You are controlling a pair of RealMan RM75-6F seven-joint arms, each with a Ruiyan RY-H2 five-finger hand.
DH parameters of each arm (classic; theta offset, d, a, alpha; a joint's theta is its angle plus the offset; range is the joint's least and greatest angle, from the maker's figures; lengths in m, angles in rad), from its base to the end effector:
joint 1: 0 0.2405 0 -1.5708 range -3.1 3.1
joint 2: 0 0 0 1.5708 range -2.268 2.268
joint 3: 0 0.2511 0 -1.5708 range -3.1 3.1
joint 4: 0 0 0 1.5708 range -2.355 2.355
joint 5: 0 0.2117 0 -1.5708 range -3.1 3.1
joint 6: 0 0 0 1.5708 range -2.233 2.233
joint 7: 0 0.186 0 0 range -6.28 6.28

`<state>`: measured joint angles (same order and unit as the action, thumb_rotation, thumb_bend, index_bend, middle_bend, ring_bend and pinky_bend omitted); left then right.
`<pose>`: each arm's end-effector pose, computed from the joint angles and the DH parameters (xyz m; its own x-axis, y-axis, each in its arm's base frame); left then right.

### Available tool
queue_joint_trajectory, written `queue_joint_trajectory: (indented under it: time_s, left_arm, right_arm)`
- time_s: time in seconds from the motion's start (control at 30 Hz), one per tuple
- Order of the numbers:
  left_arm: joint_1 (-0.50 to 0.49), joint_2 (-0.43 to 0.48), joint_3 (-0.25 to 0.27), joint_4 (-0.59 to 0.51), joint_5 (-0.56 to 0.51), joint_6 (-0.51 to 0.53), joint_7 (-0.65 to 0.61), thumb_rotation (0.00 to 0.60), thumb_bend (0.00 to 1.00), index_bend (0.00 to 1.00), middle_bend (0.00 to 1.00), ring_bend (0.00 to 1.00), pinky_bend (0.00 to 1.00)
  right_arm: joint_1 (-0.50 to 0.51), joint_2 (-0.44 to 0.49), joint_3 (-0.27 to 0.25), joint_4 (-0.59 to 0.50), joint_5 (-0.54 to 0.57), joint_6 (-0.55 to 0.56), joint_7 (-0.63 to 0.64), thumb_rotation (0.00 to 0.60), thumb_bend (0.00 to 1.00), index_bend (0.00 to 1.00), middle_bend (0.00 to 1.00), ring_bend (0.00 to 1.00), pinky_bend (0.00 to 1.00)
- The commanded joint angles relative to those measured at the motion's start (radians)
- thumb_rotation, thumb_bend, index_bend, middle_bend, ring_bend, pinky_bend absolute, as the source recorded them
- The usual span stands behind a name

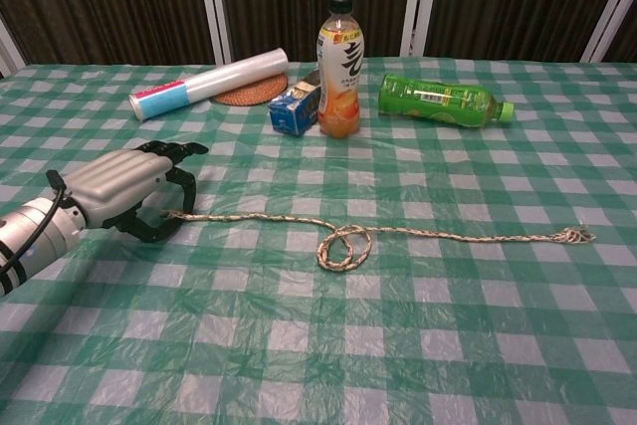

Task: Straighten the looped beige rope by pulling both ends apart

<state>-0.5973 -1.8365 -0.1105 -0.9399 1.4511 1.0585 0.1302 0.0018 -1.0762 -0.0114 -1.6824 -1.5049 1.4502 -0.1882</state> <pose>-0.2045 0.3636 -0.0829 0.5366 0.1462 0.8311 0.8034 -0.3898 -0.4501 -0.3204 -0.1821 0.1453 0.5299 -0.1405 0.8363 -0.8410 0.0399 0.5396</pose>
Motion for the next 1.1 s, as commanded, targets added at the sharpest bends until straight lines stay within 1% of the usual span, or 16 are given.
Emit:
queue_joint_trajectory:
  time_s: [0.03, 0.2, 0.33, 0.5, 0.6, 0.67, 0.73, 0.87, 0.97, 1.1]
  left_arm:
    - [-0.002, -0.004, -0.001, 0.006, -0.005, -0.001, 0.002, 0.600, 0.43, 0.54, 0.03, 0.00, 0.06]
    - [-0.006, -0.012, -0.003, 0.017, -0.015, -0.001, 0.013, 0.600, 0.44, 0.56, 0.04, 0.00, 0.07]
    - [-0.003, -0.003, -0.001, 0.007, -0.014, 0.012, 0.022, 0.600, 0.44, 0.58, 0.04, 0.00, 0.07]
    - [0.016, 0.042, 0.014, -0.046, 0.004, 0.059, 0.031, 0.600, 0.46, 0.59, 0.04, 0.00, 0.07]
    - [0.035, 0.079, 0.027, -0.090, 0.017, 0.090, 0.042, 0.600, 0.46, 0.59, 0.04, 0.00, 0.07]
    - [0.049, 0.103, 0.037, -0.121, 0.024, 0.110, 0.048, 0.600, 0.46, 0.59, 0.04, 0.00, 0.07]
    - [0.060, 0.121, 0.045, -0.146, 0.030, 0.125, 0.052, 0.600, 0.46, 0.59, 0.04, 0.00, 0.07]
    - [0.084, 0.154, 0.061, -0.188, 0.044, 0.160, 0.058, 0.600, 0.46, 0.59, 0.04, 0.00, 0.07]
    - [0.096, 0.170, 0.070, -0.205, 0.053, 0.178, 0.060, 0.600, 0.46, 0.60, 0.04, 0.00, 0.07]
    - [0.108, 0.187, 0.077, -0.218, 0.056, 0.186, 0.064, 0.600, 0.46, 0.60, 0.04, 0.00, 0.07]
  right_arm:
    - [0.000, 0.000, 0.000, 0.000, 0.000, 0.000, -0.001, 0.600, 0.29, 0.00, 0.00, 0.00, 0.00]
    - [-0.001, -0.001, 0.000, 0.000, -0.001, 0.003, -0.002, 0.600, 0.29, 0.00, 0.00, 0.00, 0.00]
    - [-0.001, -0.003, -0.001, 0.001, -0.004, 0.004, -0.003, 0.600, 0.29, 0.00, 0.00, 0.00, 0.00]
    - [0.011, -0.020, -0.001, 0.018, -0.027, 0.000, -0.011, 0.600, 0.29, 0.00, 0.00, 0.00, 0.00]
    - [0.043, -0.033, 0.002, 0.026, -0.047, -0.036, -0.030, 0.600, 0.29, 0.01, 0.00, 0.00, 0.00]
    - [0.076, -0.042, 0.009, 0.025, -0.060, -0.071, -0.051, 0.600, 0.29, 0.08, 0.00, 0.00, 0.00]
    - [0.108, -0.057, 0.021, 0.022, -0.070, -0.102, -0.082, 0.600, 0.29, 0.22, 0.00, 0.00, 0.00]
    - [0.193, -0.115, 0.067, 0.031, -0.051, -0.190, -0.152, 0.600, 0.29, 0.41, 0.00, 0.00, 0.00]
    - [0.248, -0.156, 0.094, 0.041, -0.010, -0.262, -0.193, 0.600, 0.29, 0.49, 0.00, 0.00, 0.00]
    - [0.311, -0.226, 0.118, 0.075, 0.048, -0.337, -0.279, 0.600, 0.29, 0.53, 0.00, 0.00, 0.00]
